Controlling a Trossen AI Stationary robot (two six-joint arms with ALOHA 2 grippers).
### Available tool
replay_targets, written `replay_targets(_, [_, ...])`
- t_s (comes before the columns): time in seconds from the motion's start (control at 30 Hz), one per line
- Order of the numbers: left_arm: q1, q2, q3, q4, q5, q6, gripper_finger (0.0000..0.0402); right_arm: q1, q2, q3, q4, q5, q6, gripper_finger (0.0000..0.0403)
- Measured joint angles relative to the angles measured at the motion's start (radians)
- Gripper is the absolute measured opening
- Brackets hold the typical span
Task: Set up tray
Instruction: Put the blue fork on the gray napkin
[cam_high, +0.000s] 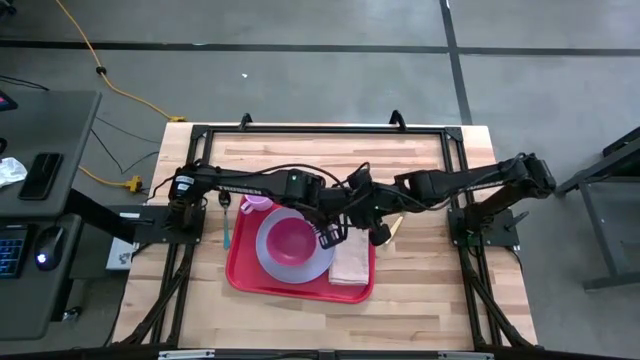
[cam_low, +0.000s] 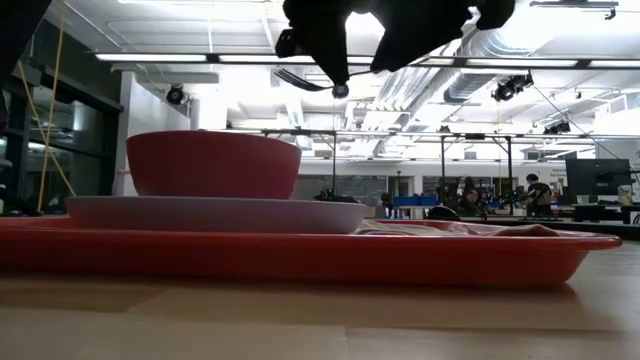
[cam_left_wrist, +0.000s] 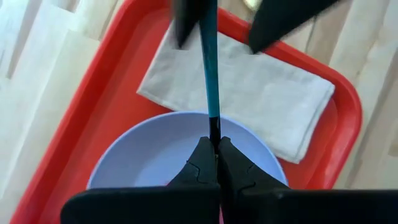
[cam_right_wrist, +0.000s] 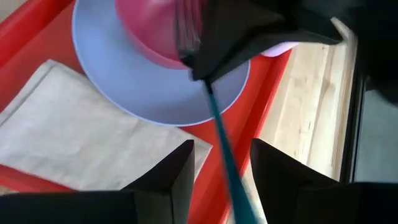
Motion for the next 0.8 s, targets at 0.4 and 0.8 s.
replay_targets(0.4, [-0.018,0.0,0.0,0.025,-0.028,-0.02,0.0021,-0.022,0.0,0.0,0.031,-0.067,0.002,0.0136])
replay_targets(0.8, [-0.023,0.0,0.0,0.041,-0.028,-0.036,0.0021,-0.022,0.0,0.0,0.043,-0.091,0.024,0.0104])
